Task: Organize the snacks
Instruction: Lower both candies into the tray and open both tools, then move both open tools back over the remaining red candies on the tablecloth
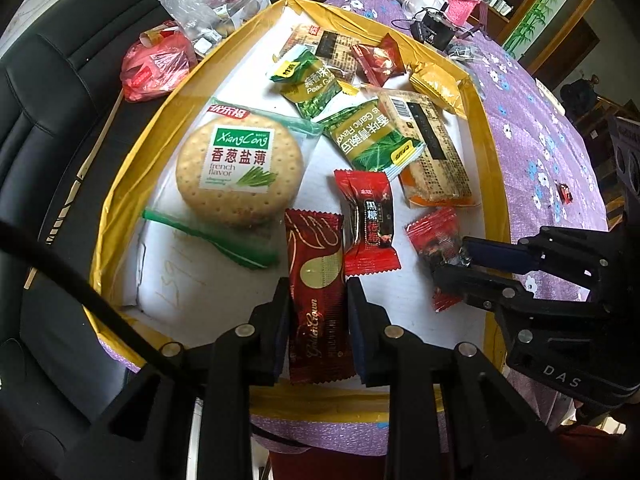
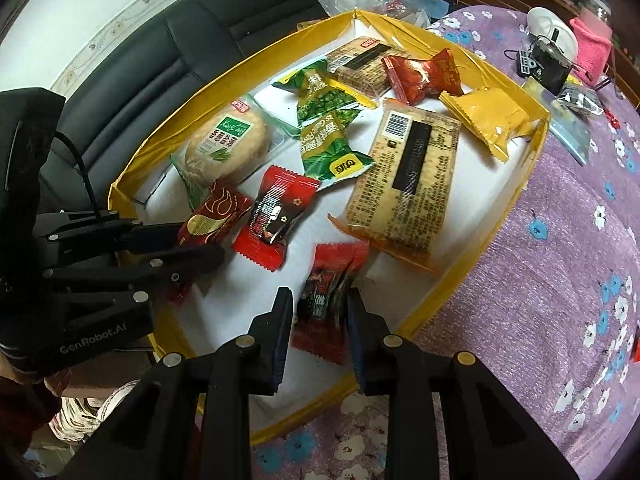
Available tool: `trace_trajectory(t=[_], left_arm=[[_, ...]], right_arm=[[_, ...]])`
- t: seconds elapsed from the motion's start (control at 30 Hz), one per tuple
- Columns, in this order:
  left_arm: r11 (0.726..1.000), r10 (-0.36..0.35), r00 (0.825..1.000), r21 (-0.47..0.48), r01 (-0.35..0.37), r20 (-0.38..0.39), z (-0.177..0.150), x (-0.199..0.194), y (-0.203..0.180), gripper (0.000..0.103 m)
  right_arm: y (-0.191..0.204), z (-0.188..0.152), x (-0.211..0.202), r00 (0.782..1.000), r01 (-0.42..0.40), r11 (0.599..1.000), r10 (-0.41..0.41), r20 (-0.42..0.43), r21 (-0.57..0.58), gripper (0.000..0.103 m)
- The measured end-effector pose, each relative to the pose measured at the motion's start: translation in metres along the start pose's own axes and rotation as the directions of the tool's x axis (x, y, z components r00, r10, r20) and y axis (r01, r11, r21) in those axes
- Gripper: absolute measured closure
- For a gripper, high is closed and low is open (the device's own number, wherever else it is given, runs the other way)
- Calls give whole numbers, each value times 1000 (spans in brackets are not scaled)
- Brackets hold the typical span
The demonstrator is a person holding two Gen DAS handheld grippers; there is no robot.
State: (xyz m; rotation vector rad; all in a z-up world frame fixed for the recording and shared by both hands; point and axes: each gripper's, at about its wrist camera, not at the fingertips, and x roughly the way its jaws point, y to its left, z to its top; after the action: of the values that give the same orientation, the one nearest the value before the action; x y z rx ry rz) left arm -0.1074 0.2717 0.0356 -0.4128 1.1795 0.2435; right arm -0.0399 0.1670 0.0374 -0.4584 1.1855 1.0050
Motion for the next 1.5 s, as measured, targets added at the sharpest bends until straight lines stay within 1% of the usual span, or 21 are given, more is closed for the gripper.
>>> trace_trajectory(t=[0.03, 0.1, 0.13, 0.2, 0.27, 0.33, 0.37, 0.43, 0.5, 0.53, 0.6, 0.63, 0.67, 0.7, 0.9, 1.17, 1.33, 1.5], left_arm=[[1000, -2, 1000, -2, 2, 2, 0, 0, 0, 72], [1000, -3, 1000, -6, 3, 8, 0, -2, -1, 63], [1000, -7, 1000, -8, 8, 13, 0, -3, -2, 60], [1000, -10, 1000, -8, 10, 23, 0, -5, -3, 52], [1000, -7, 999, -4, 8, 33, 1, -8, -6, 51], [1000, -3, 999, -1, 3, 39, 1, -11, -8, 49], [1000, -2, 999, 2, 2, 43, 1, -13, -10, 48], [1000, 5, 999, 8, -6, 52, 2, -15, -14, 44], [1000, 9, 998, 15, -10, 61, 3, -18, -18, 38], [1000, 13, 998, 18, -14, 67, 3, -19, -21, 36], [999, 23, 996, 27, -26, 81, 5, -22, -27, 28], [999, 26, 996, 32, -29, 86, 5, -23, -30, 27], [999, 27, 996, 39, -31, 89, 7, -25, -33, 25], [998, 27, 995, 51, -32, 92, 8, -26, -38, 23], [991, 28, 994, 125, -40, 103, 16, -28, -66, 19], [977, -8, 995, 215, -13, 99, 28, -23, -111, 16], [962, -37, 995, 273, 11, 90, 32, -18, -139, 15], [946, -57, 995, 322, 28, 82, 32, -13, -162, 14]], right_arm=[[-1, -1, -2, 1000, -1, 1000, 1, 2, 0, 76], [-2, -2, -7, 1000, 0, 1000, 0, 8, 1, 74], [-3, -2, -9, 1000, 5, 1000, -5, 13, -2, 72], [-3, -3, -16, 999, 15, 1000, -15, 30, -8, 71], [-4, -5, -25, 999, 14, 1000, -14, 48, -2, 69], [-7, -8, -34, 998, 9, 1000, -10, 69, 13, 60], [-9, -9, -37, 997, 5, 1000, -7, 76, 22, 58], [-16, -14, -45, 996, 0, 999, -4, 86, 43, 46], [-24, -18, -50, 996, 1, 997, -7, 91, 72, 37], [-27, -20, -52, 996, 0, 996, -8, 92, 85, 34], [-37, -24, -55, 996, 2, 993, -13, 93, 118, 28], [-42, -27, -56, 995, 4, 991, -17, 94, 135, 24], [-47, -30, -57, 995, 7, 988, -22, 96, 157, 23], [-53, -33, -59, 995, 8, 984, -26, 97, 179, 23], [-84, -59, -71, 994, 24, 957, -54, 96, 290, 21], [-121, -96, -89, 989, 58, 906, -109, 100, 420, 20], [-136, -116, -100, 985, 76, 875, -141, 103, 479, 20], [-145, -129, -107, 981, 86, 853, -161, 104, 514, 20]])
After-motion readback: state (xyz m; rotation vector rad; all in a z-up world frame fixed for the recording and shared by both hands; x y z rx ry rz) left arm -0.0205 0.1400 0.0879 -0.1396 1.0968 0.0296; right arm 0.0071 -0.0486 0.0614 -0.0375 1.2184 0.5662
